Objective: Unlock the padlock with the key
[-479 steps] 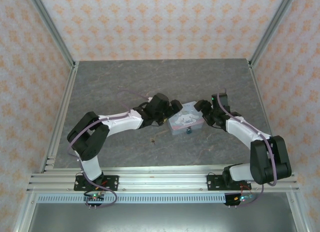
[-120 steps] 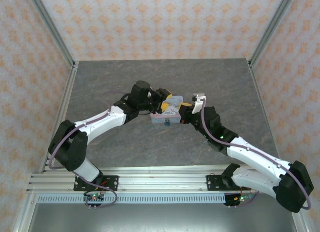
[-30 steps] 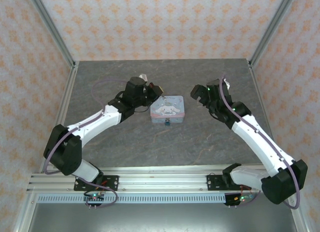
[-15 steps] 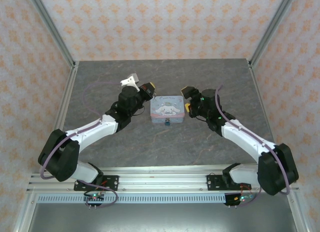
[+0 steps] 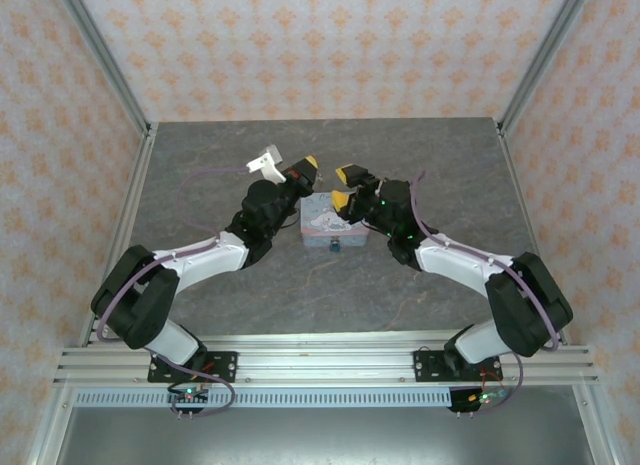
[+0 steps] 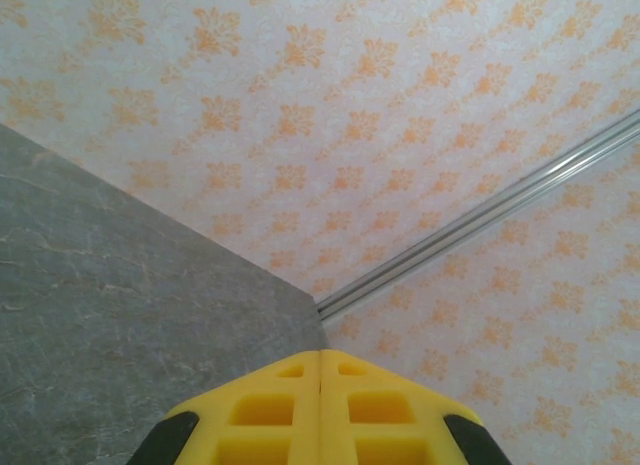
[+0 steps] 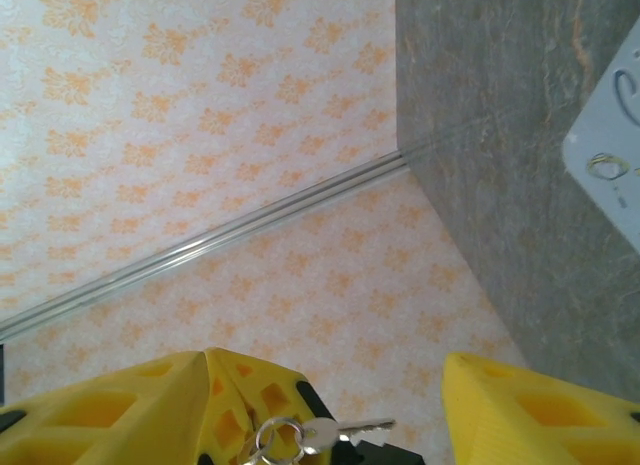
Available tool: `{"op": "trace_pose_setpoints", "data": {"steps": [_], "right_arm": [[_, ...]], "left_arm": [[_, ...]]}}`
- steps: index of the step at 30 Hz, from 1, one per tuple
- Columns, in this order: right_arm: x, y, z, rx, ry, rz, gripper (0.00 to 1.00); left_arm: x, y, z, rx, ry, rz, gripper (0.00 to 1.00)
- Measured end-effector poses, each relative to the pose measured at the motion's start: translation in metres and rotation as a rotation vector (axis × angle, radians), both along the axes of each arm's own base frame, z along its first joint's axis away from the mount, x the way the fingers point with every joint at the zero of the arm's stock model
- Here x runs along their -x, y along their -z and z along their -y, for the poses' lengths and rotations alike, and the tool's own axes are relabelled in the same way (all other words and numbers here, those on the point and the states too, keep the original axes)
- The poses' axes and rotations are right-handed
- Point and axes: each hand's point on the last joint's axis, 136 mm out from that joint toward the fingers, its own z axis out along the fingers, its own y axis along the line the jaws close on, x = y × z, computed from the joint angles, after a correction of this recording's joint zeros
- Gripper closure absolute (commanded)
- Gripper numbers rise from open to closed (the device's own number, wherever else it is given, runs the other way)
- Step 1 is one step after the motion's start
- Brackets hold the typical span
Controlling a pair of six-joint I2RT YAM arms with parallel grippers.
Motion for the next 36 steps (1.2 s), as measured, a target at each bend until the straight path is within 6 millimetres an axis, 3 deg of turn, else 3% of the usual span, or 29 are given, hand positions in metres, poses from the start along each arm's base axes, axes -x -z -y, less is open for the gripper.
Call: {"op": "trace_pose_setpoints", "data": {"steps": [7,17,31,36], "right_arm": [[-0.001,-0.021,-0.01,-0.063,-0.005,0.033,0.42],[-0.003,-0.02,-0.022,-0.079,-0.022,0.023,0.5],[-0.004,-0.018,-0.025,-0.092,-0.023,0.014,0.79],[-0.004,-0.02,-0.024,-0.099,-0.02,0.018,0.97]], "left_arm": [[0.0,-0.001,0.003,0.008,0.001,0.01,1.0],[0.002,0.006,0.011,0.008,0.017,-0.001,1.0],[0.002,0.003,0.013,0.014,0.021,0.005,1.0],[0.003,0.003,0.014,0.013,0.022,0.005,1.0]]}}
